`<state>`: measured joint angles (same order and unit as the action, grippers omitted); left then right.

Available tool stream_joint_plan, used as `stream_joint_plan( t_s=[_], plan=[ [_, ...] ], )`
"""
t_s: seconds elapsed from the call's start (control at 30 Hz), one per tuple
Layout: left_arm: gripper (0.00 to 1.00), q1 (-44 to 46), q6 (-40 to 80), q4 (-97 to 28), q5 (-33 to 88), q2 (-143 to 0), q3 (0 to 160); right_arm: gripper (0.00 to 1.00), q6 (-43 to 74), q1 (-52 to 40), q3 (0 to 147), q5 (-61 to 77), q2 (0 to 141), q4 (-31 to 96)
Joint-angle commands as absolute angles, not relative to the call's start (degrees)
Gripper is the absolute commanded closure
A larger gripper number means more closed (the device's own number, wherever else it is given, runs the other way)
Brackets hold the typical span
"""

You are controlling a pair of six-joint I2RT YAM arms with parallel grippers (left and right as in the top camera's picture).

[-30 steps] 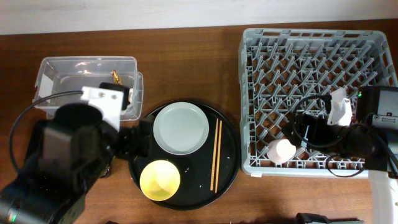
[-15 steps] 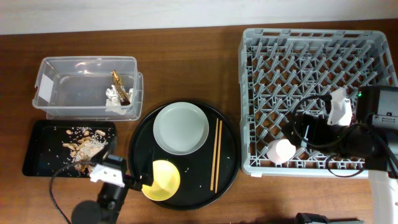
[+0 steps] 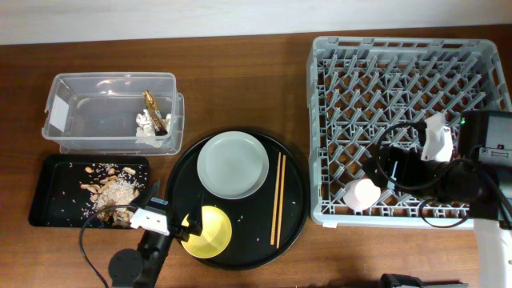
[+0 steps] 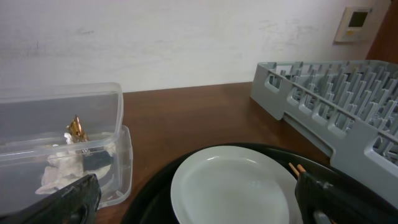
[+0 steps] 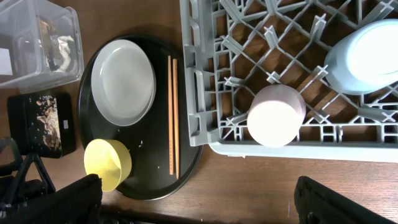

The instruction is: Sort waste into correct bins and load items into the dishwasher rack

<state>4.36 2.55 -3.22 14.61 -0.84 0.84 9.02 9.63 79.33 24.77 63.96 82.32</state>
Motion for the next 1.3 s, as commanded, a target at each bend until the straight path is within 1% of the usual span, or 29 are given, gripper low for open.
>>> stream_joint_plan(
  t_s=[0.0,1.07,1.1,1.13,1.17,1.2,1.27],
  plan=[
    [0.00,3.95,1.65,-3.33,15.27,-0.58,0.54,0.01,9.04,9.28,79.72,24.86,63.77,82.30],
    [0.01,3.95,1.65,-3.33,15.27,-0.58,0.54,0.02,9.10,9.28,79.72,25.10,63.77,82.30],
    [0.01,3.95,1.65,-3.33,15.27,-0.58,0.54,0.02,8.97,9.26,79.72,29.71,63.75,79.92],
    [0.01,3.95,1.65,-3.33,15.27,-0.58,0.54,0.01,6.48,8.69,79.72,36.53,63.99,77.62],
    [0.01,3.95,1.67,-3.33,15.27,-0.58,0.54,0.01,4.34,6.68,79.72,41.89,64.14,75.68],
    [0.01,3.95,1.67,-3.33,15.27,-0.58,0.54,0.01,4.25,2.04,79.72,41.06,64.23,73.49],
    [0.01,3.95,1.65,-3.33,15.27,-0.58,0.54,0.01,6.92,-14.41,79.72,27.92,65.30,69.41]
  ],
)
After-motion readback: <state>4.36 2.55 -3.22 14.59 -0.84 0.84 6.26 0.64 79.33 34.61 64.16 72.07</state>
